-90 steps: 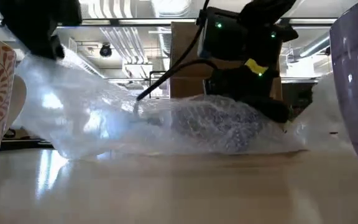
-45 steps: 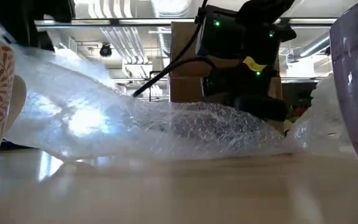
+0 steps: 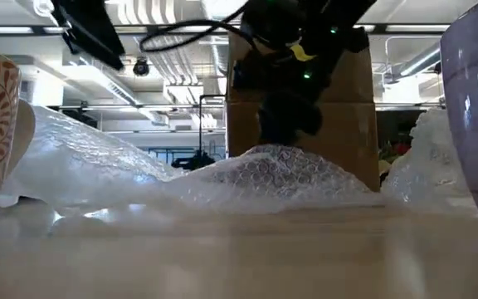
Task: Wrap mug
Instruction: Wrap the orange patterned mug with the left transparent bubble wrap
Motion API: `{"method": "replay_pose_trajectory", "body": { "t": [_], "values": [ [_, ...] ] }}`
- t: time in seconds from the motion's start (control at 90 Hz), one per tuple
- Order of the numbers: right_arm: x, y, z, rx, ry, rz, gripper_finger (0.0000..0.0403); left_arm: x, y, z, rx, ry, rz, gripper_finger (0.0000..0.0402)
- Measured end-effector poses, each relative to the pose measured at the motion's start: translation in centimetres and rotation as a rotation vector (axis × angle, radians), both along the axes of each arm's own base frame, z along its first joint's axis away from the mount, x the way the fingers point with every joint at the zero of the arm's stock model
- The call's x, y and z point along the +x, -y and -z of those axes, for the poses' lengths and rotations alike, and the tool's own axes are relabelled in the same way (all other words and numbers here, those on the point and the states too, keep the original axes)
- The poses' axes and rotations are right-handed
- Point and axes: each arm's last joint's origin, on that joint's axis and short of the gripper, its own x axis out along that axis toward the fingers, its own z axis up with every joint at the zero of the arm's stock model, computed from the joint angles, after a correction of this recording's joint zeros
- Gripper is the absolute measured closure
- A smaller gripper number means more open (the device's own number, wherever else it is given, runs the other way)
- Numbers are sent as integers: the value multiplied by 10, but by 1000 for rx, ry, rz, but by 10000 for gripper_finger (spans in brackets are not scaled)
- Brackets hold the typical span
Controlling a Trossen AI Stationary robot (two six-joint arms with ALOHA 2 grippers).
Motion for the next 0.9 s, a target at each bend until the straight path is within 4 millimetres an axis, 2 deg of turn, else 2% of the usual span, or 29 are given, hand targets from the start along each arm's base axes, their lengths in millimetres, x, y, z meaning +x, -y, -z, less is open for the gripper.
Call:
{"method": "replay_pose_trajectory", "body": {
  "t": [0.144,0.233,0.356,0.433,0.533,0.689,0.9],
  "values": [
    [13,6,5,50,102,-27,403,19,-22,43,-104,-91,-14,208],
    [14,6,20,60,65,-44,403,22,-33,71,-173,-210,-29,217],
    [14,6,36,68,13,-43,403,26,-34,91,-296,-304,11,233],
    [8,6,43,71,-56,-37,403,28,-26,91,-410,-326,69,245],
    [0,8,42,54,-133,-9,403,27,-8,80,-510,-335,121,261],
    [-15,10,40,-27,-267,40,403,9,28,62,-538,-344,160,287],
    [-24,12,43,-35,-328,125,403,-19,70,61,-471,-313,142,315]
  ]
}}
